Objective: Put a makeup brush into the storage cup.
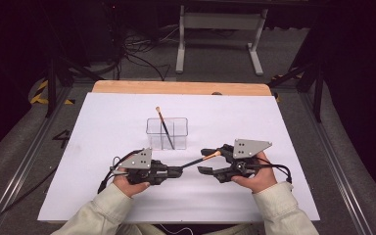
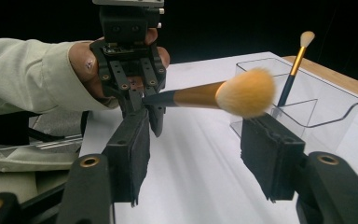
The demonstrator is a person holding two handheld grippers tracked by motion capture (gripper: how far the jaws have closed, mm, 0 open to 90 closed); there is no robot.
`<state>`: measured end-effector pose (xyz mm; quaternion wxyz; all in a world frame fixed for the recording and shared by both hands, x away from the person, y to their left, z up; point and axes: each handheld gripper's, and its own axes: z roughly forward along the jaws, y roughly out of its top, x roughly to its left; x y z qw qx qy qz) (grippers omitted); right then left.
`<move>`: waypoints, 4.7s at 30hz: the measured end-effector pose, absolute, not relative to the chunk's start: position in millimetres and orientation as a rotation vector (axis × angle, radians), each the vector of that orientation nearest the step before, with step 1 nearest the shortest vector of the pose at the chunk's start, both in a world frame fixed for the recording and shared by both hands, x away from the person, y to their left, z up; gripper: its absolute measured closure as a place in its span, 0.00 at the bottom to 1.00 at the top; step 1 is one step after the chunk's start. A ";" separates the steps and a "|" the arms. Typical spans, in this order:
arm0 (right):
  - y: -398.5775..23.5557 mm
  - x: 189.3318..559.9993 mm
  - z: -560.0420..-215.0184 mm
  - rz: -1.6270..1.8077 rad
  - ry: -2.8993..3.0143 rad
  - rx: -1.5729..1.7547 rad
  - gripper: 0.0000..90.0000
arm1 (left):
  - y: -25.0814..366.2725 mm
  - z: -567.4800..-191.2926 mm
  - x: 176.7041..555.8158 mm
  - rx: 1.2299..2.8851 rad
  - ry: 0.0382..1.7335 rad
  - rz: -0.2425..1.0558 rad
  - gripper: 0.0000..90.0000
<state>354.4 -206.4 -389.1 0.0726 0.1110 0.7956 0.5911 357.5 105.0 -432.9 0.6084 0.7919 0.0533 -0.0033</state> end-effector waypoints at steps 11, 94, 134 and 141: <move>-201.9 356.0 -390.9 1.819 2.392 0.334 0.56 | 104.3 -434.0 357.8 1.843 0.123 0.001 0.94; -213.5 370.0 -338.5 1.827 2.472 0.399 0.93 | 128.4 -437.6 351.9 1.907 0.323 0.075 0.42; -203.0 404.5 -286.2 1.617 2.472 0.713 0.93 | 148.1 -437.3 354.3 1.912 0.433 0.154 0.15; -199.3 410.0 -280.2 1.580 2.491 0.740 0.93 | 149.4 -438.2 354.4 1.930 0.417 0.160 0.09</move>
